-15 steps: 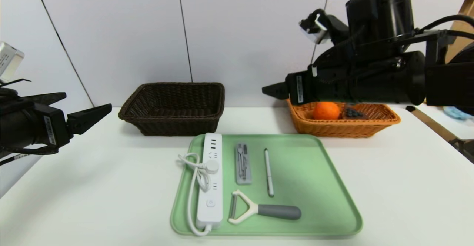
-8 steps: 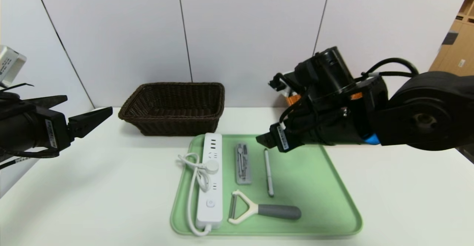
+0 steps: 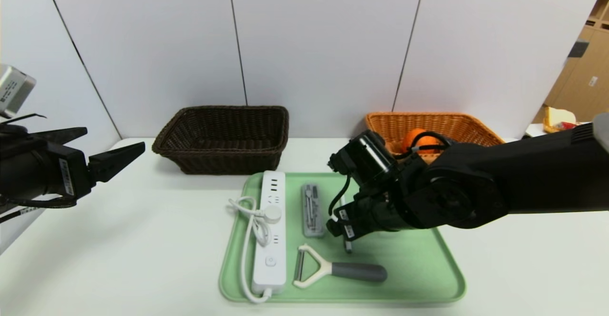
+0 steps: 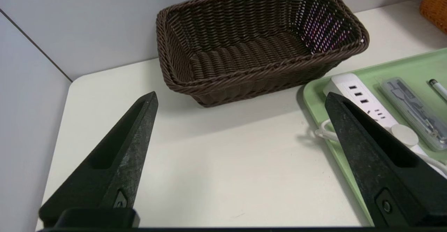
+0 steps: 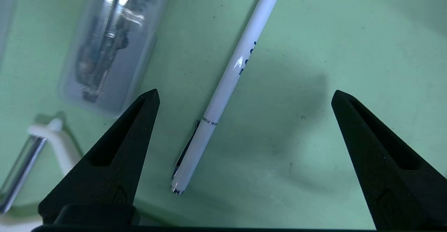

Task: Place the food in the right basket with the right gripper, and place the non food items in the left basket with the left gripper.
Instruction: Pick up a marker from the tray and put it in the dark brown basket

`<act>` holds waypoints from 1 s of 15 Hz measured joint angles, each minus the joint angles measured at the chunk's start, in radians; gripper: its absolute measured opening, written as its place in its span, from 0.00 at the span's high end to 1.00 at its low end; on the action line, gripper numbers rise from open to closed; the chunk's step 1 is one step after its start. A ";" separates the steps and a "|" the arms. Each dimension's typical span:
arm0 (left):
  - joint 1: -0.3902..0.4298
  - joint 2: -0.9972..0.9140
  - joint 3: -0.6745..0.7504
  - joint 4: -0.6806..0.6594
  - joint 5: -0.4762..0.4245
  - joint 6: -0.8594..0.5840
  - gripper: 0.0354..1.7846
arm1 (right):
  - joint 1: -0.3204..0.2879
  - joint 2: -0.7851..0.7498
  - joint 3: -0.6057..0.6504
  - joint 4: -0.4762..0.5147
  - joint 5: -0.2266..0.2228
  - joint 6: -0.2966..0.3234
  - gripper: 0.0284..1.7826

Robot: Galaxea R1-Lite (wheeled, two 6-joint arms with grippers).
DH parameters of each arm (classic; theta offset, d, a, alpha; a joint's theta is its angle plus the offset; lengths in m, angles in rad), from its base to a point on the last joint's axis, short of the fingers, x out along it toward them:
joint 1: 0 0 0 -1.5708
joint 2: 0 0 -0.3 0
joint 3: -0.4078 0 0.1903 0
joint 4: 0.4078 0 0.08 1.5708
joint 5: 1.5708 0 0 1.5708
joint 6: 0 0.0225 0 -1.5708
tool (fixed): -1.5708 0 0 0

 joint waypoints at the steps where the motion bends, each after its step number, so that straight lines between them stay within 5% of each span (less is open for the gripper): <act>1: 0.000 -0.002 0.008 0.000 0.000 -0.002 0.06 | 0.000 0.014 -0.001 -0.005 -0.003 0.007 0.05; 6: 0.000 -0.006 0.016 0.000 0.001 -0.006 0.06 | 0.001 0.050 0.000 -0.013 -0.006 0.040 0.05; 9: 0.000 -0.005 0.014 -0.001 0.001 -0.005 0.06 | -0.001 0.055 -0.002 -0.008 -0.005 0.046 0.32; 14: 0.000 -0.003 0.014 -0.003 0.001 -0.006 0.06 | -0.003 0.058 0.000 -0.001 -0.006 0.046 0.61; 15: 0.000 -0.002 0.014 -0.003 0.001 -0.007 0.06 | -0.004 0.058 0.001 0.000 -0.008 0.046 0.87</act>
